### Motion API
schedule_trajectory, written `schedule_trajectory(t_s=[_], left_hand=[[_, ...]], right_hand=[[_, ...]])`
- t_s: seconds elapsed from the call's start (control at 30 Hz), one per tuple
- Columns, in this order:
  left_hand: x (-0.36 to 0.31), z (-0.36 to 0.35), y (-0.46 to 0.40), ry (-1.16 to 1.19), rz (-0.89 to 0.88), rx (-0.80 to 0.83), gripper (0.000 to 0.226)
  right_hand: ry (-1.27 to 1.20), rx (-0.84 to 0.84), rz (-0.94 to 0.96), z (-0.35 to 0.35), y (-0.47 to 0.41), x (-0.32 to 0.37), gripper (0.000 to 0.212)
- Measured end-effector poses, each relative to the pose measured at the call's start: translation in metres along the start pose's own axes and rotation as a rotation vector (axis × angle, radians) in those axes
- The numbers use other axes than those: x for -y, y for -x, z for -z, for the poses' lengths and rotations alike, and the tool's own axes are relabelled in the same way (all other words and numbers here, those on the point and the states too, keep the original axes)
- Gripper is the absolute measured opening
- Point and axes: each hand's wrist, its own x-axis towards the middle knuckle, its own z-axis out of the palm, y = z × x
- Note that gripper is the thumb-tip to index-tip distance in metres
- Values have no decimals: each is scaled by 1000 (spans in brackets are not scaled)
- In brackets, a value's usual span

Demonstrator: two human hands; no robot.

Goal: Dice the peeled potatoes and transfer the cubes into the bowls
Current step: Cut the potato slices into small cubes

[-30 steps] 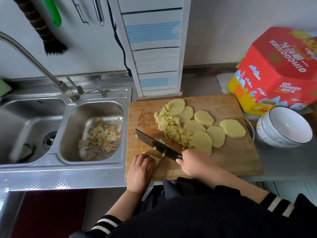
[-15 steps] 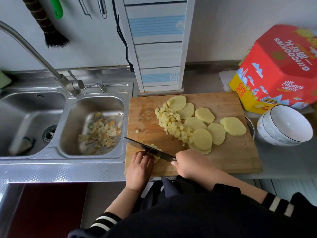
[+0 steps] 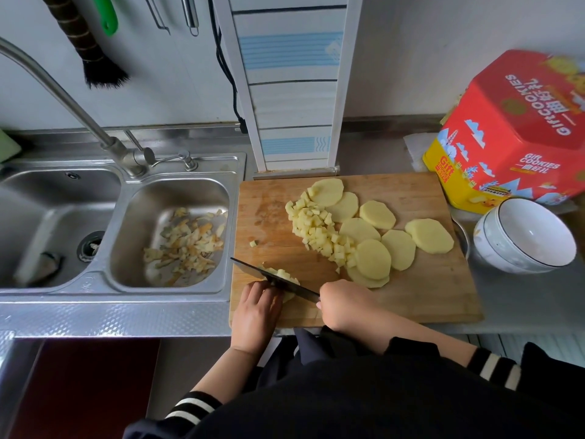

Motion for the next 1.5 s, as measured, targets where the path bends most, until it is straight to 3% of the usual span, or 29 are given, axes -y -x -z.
schedule_trajectory(t_s=[0.43, 0.87, 0.97, 1.07, 1.2, 1.33, 1.5], left_hand=[[-1, 1, -3, -26, 11, 16, 29], [-7, 13, -13, 0, -22, 60, 25], [-9, 21, -35, 104, 144, -6, 9], [-5, 28, -72, 176, 498, 24, 30], [4, 32, -113, 182, 878, 274, 53], [-3, 22, -126, 216, 873, 366, 49], [-30, 7, -136, 609, 945, 395, 44]], right_hand=[[-133, -11, 19, -4, -2, -10, 27], [-338, -161, -55, -1, -7, -28, 30], [-378, -187, -100, 1, -7, -37, 31], [-404, -177, -137, 2, -6, -43, 30], [-424, -179, -146, 2, -3, -46, 30], [-440, -211, -156, 3, -3, -47, 31], [-482, -243, -165, 5, -4, -50, 32]])
